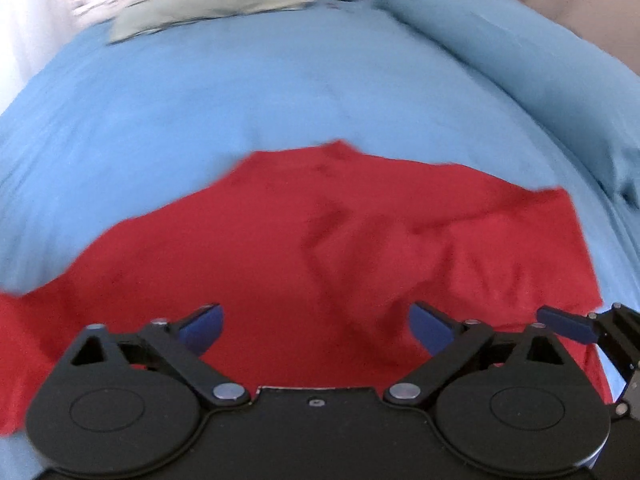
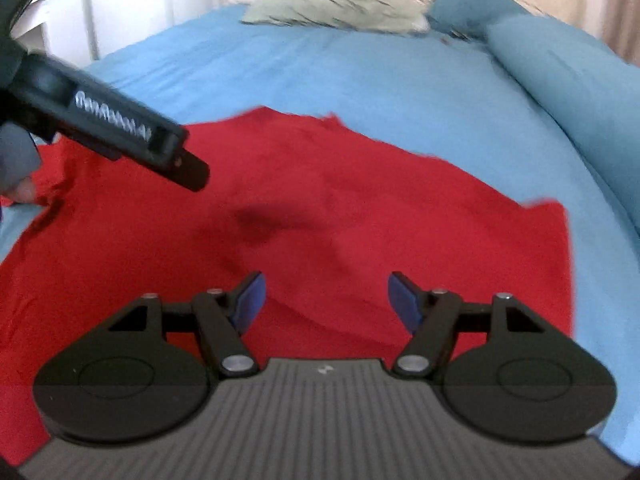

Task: Fold small clothes
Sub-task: 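Lower the left gripper onto the other sleeve and close on it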

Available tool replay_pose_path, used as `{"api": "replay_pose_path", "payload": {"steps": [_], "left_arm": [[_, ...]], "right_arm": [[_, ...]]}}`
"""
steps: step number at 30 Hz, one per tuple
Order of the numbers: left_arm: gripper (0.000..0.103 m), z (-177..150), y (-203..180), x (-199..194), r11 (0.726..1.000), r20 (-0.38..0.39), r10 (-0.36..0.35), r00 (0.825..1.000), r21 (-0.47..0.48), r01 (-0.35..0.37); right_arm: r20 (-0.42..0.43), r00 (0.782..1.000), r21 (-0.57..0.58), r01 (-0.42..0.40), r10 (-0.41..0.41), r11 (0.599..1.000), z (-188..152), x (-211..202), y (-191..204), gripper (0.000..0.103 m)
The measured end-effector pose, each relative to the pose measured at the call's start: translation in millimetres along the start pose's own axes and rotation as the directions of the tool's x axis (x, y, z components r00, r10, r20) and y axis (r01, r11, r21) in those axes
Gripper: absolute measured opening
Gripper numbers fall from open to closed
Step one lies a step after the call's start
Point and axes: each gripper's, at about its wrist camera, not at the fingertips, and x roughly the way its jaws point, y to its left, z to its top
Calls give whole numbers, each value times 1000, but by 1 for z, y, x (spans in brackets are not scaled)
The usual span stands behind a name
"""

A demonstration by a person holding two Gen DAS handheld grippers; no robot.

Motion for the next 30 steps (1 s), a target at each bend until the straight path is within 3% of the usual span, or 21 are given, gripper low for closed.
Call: {"api": "replay_pose_path", "payload": {"steps": [2, 5, 7, 10, 15, 18, 20, 22, 25, 28, 30], "left_arm": [[72, 1, -12, 18, 1000, -23, -23, 999, 5, 23], [52, -4, -21, 47, 1000, -54, -4, 999, 28, 5], [51, -8, -21, 53, 1000, -28, 4, 1000, 21, -3], [43, -9, -5, 47, 995, 7, 34, 999, -91, -33], [42, -23, 29, 30, 956, -1, 69, 998, -287, -66], [42, -29, 32, 24, 956, 13, 47, 999, -290, -41], [51, -33, 33, 17, 957, 27, 11, 1000, -291, -3], [51, -32, 36, 18, 948, 43, -26, 999, -317, 38], [61, -28, 39, 16, 918, 76, -70, 995, -385, 94], [61, -24, 42, 15, 897, 60, -39, 997, -437, 62], [61, -26, 48, 15, 865, 50, -20, 999, -500, 42]], "right_arm": [[-20, 1000, 66, 9, -7, 998, -3, -3, -15, 84], [-26, 999, 129, 27, -24, 991, -7, -2, -31, 84], [-37, 999, 153, 37, -31, 988, -10, 1, -35, 84], [-39, 999, 173, 28, -21, 984, -14, 3, -37, 84], [-47, 999, 163, 18, -10, 987, -14, 7, -37, 84], [-56, 998, 161, 10, -1, 987, -15, 7, -37, 84], [-56, 998, 156, 9, 0, 988, -15, 6, -38, 84], [-56, 998, 147, 8, 0, 989, -14, 7, -38, 84], [-56, 998, 138, 10, -3, 990, -14, 8, -39, 84], [-52, 999, 134, 14, -7, 991, -12, 9, -38, 84], [-52, 999, 135, 13, -6, 991, -12, 8, -39, 84]]}}
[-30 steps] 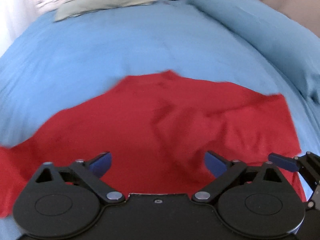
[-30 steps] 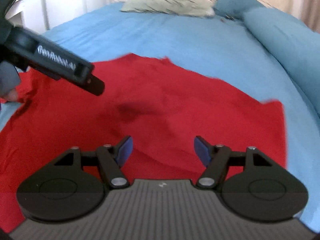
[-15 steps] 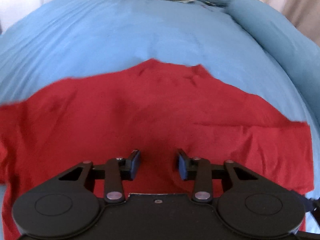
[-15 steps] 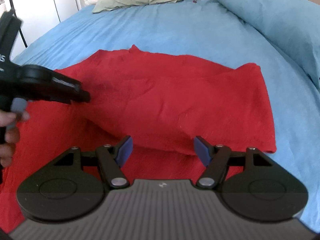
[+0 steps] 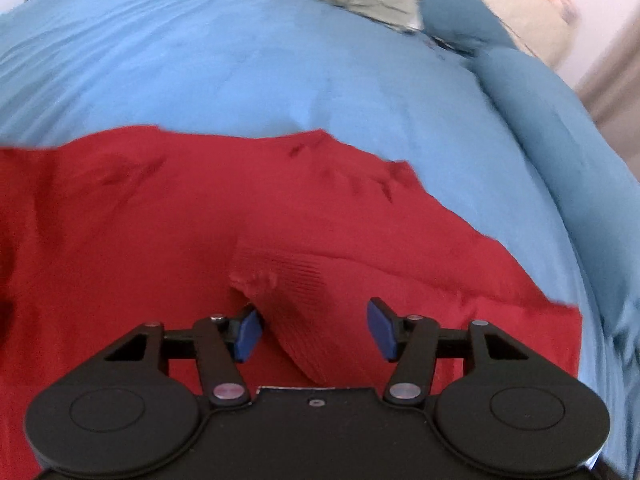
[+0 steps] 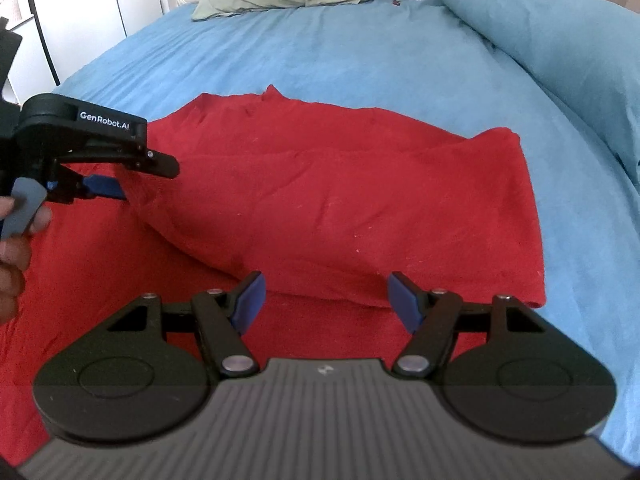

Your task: Fold small clothes

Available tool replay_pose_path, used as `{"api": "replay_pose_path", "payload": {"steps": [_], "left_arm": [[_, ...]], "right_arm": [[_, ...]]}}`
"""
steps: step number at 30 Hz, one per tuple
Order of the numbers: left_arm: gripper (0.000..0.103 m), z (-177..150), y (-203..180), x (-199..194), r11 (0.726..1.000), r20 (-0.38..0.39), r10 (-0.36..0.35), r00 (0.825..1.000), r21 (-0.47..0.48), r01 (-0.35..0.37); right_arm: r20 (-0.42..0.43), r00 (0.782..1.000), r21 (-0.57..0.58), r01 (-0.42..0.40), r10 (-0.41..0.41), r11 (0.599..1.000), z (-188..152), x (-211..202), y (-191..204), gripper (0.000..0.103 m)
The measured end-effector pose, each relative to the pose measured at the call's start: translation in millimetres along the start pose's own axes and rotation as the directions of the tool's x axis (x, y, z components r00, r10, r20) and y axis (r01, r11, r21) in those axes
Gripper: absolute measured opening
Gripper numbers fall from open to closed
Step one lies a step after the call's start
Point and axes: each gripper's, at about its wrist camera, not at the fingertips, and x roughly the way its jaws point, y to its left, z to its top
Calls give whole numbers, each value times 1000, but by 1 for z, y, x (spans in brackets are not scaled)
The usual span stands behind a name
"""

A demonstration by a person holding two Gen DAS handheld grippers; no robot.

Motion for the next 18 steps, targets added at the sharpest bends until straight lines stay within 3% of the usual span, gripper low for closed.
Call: {"api": "replay_pose_path", "payload": {"steps": [4, 6, 7, 8, 9, 11, 15, 18], "left_arm": [[63, 2, 18, 1, 986, -22, 12, 1000, -167, -16], [57, 3, 16, 0, 986, -25, 25, 999, -166, -28], [42, 3, 11, 0, 989, -29, 50, 998, -135, -54], [11, 3, 6, 1, 993, -35, 68, 997, -97, -71], [4, 3, 3, 2, 995, -47, 74, 996, -66, -76], [4, 3, -1, 0, 997, -28, 75, 997, -29, -76], [4, 18, -7, -24, 998, 87, 56, 995, 15, -58], [4, 38, -6, -51, 993, 201, 95, 975, 52, -108]], "right_arm": [[-4, 1000, 7, -1, 1, 1000, -1, -2, 0, 85], [-7, 1000, 9, 2, -2, 1000, -2, -2, 0, 85], [-8, 1000, 12, 2, -2, 1000, -2, -2, -1, 85], [-7, 1000, 15, 2, -2, 1000, -1, -3, -1, 85], [-5, 1000, 18, 2, -2, 1000, -1, -3, -1, 85], [-3, 1000, 18, 2, -2, 1000, -1, -4, -1, 85], [-1, 1000, 10, 6, -6, 1000, -1, -5, -1, 85], [-11, 1000, 1, 13, -13, 1000, 2, -9, -1, 85]]}}
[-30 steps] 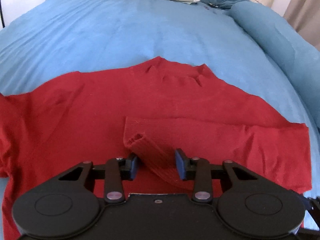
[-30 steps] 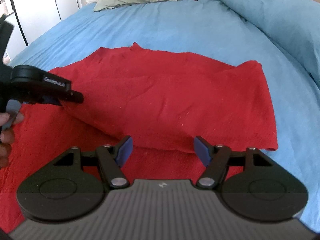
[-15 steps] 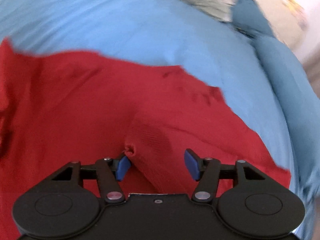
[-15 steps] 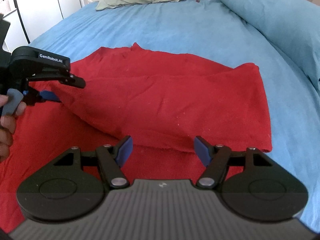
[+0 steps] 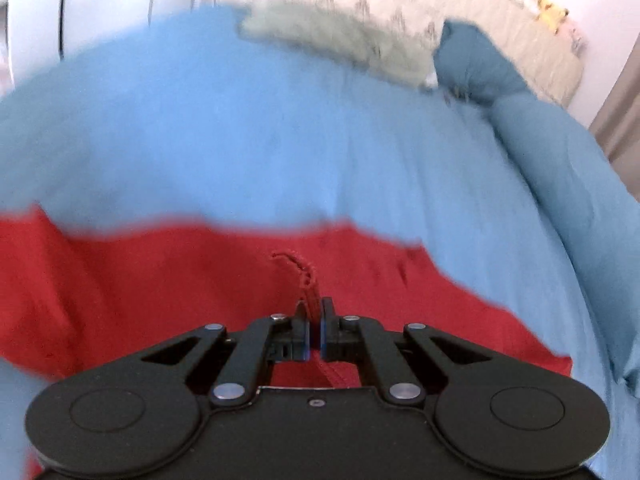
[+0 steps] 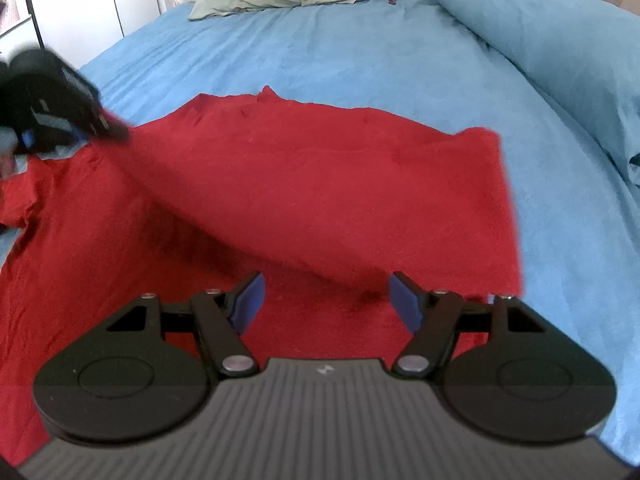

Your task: Fold small clothes

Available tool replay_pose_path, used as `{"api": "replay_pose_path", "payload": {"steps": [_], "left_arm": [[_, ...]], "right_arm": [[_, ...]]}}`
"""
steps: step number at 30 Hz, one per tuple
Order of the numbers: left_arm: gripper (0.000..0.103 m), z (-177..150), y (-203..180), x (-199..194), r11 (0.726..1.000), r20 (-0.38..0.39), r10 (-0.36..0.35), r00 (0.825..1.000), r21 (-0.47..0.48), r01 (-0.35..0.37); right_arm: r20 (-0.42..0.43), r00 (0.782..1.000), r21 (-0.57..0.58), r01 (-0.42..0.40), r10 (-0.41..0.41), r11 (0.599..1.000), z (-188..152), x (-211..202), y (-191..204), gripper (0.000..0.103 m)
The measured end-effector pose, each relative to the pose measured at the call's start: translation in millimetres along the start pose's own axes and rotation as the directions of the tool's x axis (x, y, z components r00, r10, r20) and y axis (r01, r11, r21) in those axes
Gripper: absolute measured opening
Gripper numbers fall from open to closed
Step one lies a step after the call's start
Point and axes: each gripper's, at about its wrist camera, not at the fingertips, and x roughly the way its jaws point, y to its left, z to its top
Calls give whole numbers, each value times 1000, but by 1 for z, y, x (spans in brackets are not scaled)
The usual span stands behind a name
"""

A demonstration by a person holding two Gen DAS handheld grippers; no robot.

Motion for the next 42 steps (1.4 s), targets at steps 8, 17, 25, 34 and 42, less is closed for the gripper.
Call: {"api": "replay_pose_path", "payload": {"steps": [8, 17, 25, 34, 42], "left_arm": [[4, 3, 58, 4, 995, 37, 99, 994, 3, -99], [4, -27, 79, 13, 993, -2, 98, 995, -60, -98], [17, -29, 92, 15, 985, -75, 159, 984, -62, -164], [48, -32, 92, -24, 965, -10, 260, 965, -20, -261], [62, -38, 56, 21, 986, -99, 51, 994, 166, -34]], "right_arm": [[-8, 999, -27, 36, -36, 999, 14, 5, 1, 96], [-60, 989, 49, 141, -138, 989, 16, 37, -30, 96], [-83, 977, 81, 205, -199, 975, 15, 23, -54, 96], [67, 997, 79, -53, 48, 995, 39, 21, -37, 102], [2, 997, 136, -82, 83, 987, 13, 54, -52, 101]]}}
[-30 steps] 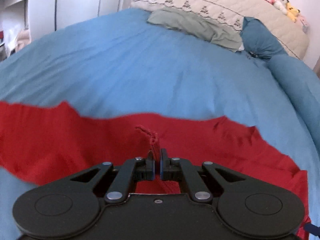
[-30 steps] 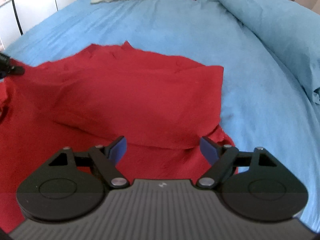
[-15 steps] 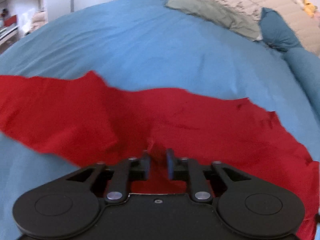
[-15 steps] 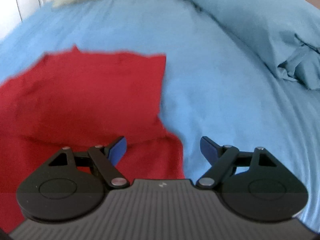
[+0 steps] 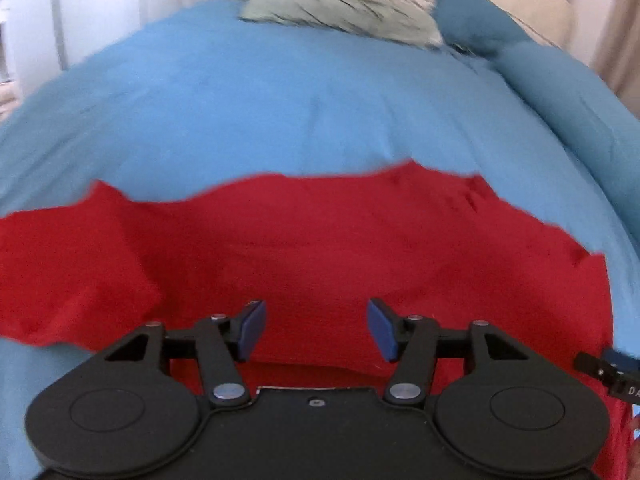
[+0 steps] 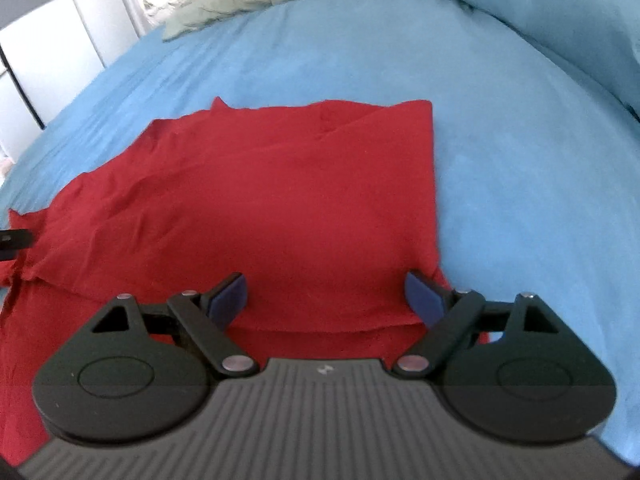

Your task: Fold small clothes

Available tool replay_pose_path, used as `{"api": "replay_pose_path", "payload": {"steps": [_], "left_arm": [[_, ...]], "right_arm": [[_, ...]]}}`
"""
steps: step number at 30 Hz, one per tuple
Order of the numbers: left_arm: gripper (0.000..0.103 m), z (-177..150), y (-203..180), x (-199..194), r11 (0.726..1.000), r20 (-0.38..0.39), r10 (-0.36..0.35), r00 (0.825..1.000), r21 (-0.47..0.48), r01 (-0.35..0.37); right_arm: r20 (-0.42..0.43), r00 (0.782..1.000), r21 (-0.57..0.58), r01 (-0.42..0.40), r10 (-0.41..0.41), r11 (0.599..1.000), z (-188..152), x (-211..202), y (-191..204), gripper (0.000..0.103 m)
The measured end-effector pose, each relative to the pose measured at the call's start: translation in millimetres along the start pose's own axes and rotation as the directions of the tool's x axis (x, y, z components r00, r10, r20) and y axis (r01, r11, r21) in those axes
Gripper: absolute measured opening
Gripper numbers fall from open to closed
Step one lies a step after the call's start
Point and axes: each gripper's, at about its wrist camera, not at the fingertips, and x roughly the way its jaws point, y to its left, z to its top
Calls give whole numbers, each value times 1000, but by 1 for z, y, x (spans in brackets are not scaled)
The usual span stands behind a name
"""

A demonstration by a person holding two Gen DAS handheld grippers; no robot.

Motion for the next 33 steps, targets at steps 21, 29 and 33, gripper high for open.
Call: {"api": "replay_pose_path", "payload": {"steps": [21, 29, 33], "left_arm": [[103, -10, 125, -118, 925, 152, 155, 976, -370, -89], [96, -50, 258, -109, 779, 113, 255, 960, -613, -135], [83, -62, 301, -83, 750, 101, 263, 960, -647, -137]], "right_arm": [[62, 989, -226, -115, 132, 967, 25, -84, 93, 103], [25, 981, -257, -179, 191, 950, 14, -65, 158, 103], [12, 980, -272, -186, 197, 944, 4, -44, 184, 103]]}}
